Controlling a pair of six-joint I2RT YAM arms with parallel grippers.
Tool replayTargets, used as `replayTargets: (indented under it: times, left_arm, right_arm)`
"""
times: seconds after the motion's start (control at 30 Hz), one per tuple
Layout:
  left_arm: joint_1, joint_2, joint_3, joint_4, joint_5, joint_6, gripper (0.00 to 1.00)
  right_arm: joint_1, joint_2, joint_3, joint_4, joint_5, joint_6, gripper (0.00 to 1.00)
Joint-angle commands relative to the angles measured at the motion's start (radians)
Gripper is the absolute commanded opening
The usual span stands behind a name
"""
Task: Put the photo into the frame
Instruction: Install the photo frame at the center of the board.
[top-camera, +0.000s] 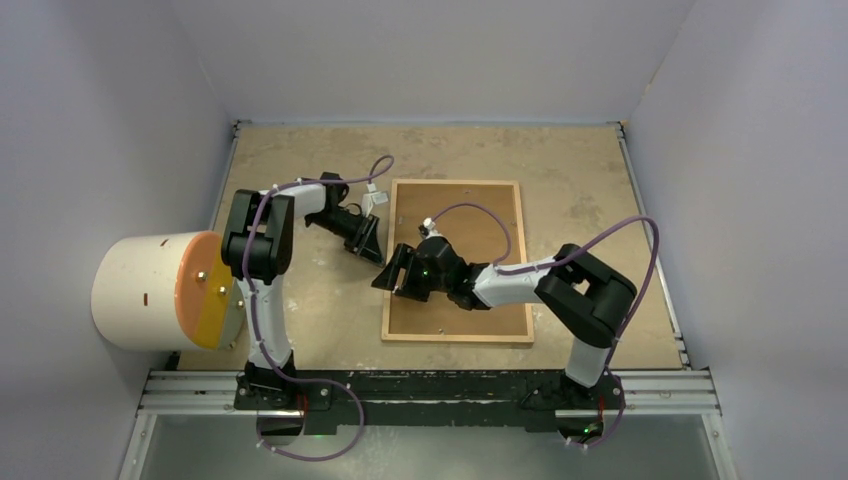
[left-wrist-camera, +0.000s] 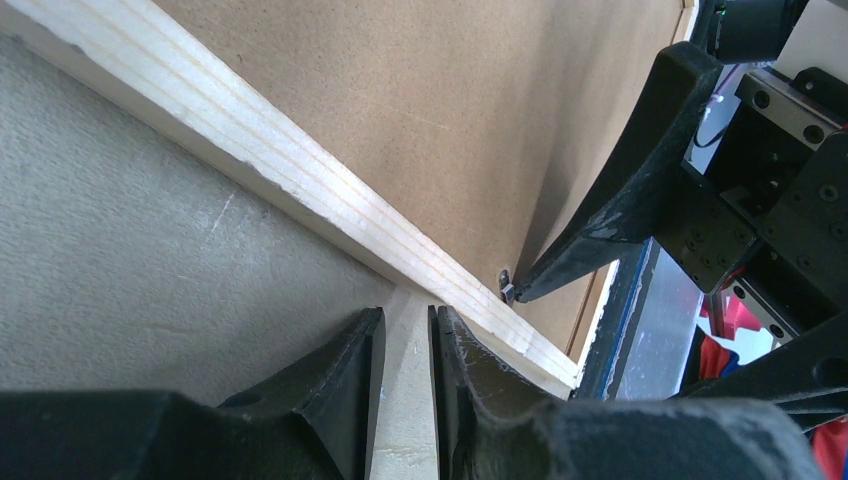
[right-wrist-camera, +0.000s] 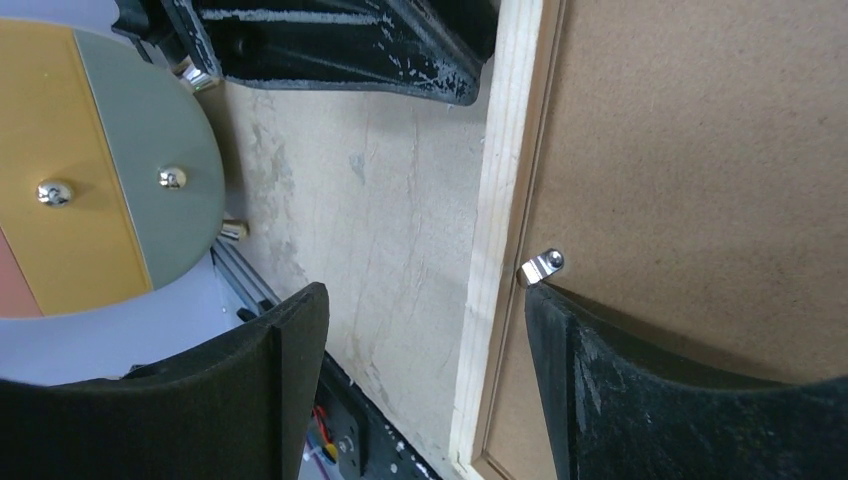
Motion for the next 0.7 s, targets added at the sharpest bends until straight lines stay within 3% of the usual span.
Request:
replayTargets:
  times: [0.0, 0.47, 0.57, 0.67]
  left_arm:
    - [-0.004, 0.001, -0.018, 0.016, -0.018, 0.044, 0.27]
    - [-0.018, -0.009, -0.047, 0.023, -0.023, 0.062, 0.27]
    - [-0.016, -0.011, -0.032, -0.009, -0.002, 0.082, 0.27]
    - [0.013, -0.012, 0.021, -0.047, 0.006, 0.091, 0.27]
  right_arm:
    - [0.002, 0.021, 0.037, -0.028, 0.079, -0.024, 0.74]
    - [0.003, 0.041, 0.033, 0.021, 0.052, 0.012, 0.72]
    - [-0.015, -0.031, 0.018, 0.037, 0.019, 0.038, 0.74]
    - [-0.086, -0.123, 0.061, -0.04, 0.027, -0.041, 0.77]
